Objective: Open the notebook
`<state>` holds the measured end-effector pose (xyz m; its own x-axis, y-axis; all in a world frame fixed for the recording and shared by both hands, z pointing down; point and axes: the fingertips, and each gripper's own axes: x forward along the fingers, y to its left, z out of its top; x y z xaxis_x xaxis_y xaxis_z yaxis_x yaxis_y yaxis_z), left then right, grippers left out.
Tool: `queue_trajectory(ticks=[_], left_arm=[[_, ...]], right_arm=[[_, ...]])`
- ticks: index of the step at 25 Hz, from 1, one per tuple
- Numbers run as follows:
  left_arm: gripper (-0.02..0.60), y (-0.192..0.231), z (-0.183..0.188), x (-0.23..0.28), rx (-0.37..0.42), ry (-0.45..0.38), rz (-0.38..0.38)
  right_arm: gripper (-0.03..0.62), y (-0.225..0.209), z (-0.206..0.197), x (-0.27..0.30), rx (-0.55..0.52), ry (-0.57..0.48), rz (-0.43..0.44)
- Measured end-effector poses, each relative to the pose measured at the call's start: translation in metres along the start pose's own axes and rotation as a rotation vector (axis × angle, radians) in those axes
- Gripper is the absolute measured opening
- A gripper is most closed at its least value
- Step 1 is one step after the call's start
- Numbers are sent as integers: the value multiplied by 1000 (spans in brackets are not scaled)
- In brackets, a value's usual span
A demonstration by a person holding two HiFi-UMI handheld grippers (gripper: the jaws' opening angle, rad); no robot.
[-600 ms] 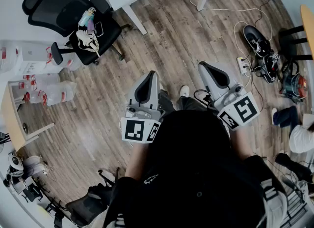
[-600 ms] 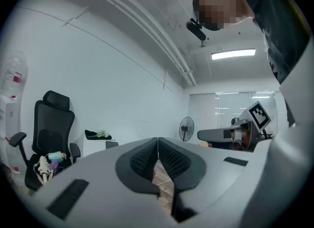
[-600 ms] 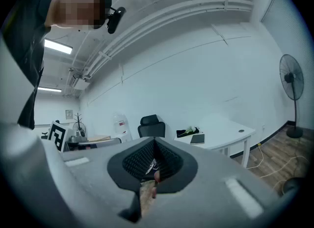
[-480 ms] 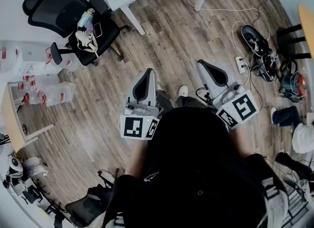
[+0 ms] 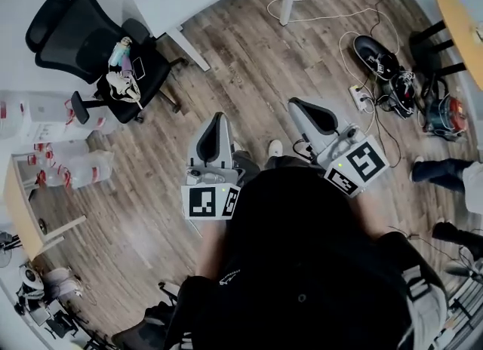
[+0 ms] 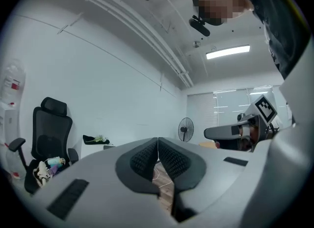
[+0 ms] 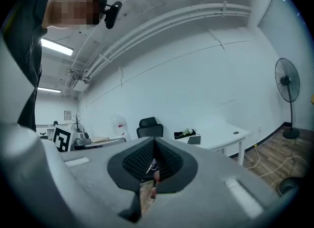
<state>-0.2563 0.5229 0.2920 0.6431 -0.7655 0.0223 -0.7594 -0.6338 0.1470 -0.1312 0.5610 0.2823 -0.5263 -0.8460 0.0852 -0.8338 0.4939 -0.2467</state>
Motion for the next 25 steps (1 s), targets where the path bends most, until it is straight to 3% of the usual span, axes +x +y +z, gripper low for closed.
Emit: queue_trajectory(ticks=[6,20,25], left_arm=[[6,-10,-4,15,12,16,-31],[6,-40,-21,62,29,57,-192],[6,-20,-26,86,22,62,-169]], right_arm=[[5,-10,2,-3,-11,6,-32],[5,-46,-8,-21,-13,0,-146],[5,-68,-11,-6,6,9,-177]])
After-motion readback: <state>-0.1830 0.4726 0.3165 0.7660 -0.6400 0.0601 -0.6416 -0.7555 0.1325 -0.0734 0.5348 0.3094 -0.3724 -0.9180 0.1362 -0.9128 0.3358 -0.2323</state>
